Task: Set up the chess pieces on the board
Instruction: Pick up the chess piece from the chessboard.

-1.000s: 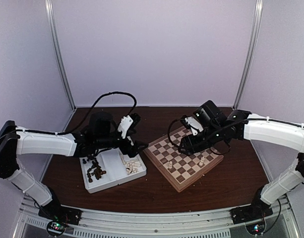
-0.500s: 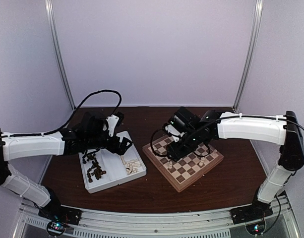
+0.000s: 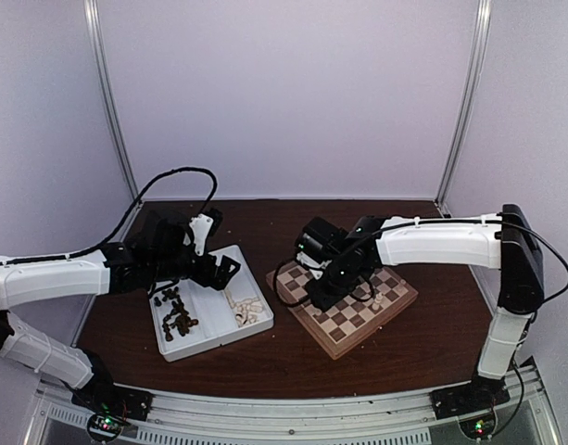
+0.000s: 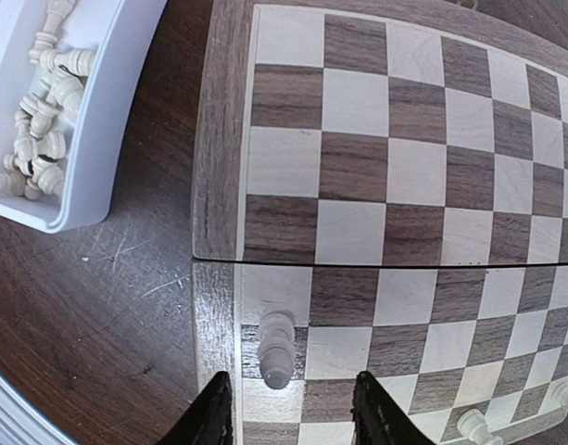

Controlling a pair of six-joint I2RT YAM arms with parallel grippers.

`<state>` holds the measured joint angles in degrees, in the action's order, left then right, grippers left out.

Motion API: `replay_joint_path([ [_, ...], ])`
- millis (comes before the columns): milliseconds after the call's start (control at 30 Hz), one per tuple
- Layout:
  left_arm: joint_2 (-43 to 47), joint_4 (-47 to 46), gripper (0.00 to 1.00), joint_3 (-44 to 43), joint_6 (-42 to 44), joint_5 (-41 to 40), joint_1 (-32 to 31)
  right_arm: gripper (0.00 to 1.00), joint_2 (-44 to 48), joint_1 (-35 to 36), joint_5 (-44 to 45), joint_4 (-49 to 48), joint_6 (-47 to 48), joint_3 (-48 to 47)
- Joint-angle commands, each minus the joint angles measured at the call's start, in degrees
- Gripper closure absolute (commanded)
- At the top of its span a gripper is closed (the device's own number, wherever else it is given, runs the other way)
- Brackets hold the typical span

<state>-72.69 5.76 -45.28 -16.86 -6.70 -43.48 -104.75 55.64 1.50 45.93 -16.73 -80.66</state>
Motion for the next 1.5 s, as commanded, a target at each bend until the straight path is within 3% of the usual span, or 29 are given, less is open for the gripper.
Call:
replay_joint_path([
  [0, -0.2, -0.1, 0.02, -0.1, 1.2, -0.2, 0.3, 0.57, -1.8, 0.6, 1.3, 0.6, 0.2, -1.5],
  [467, -1.2, 0.0, 0.02, -0.8, 2.3, -1.0, 0.3, 0.71, -4.9, 0.7, 1.3, -0.8, 0.6, -2.3],
  [900, -1.9, 0.6, 0.02, -1.7, 3.3, -1.8, 0.3, 0.98, -4.2, 0.8, 3.4, -0.4, 1.4, -4.3],
  [1467, -2.3, 1.2, 0.02, -2.8, 3.2, -0.7, 0.3, 1.00, 8.2, -2.7, 13.6, 4.3, 2.9, -3.6],
])
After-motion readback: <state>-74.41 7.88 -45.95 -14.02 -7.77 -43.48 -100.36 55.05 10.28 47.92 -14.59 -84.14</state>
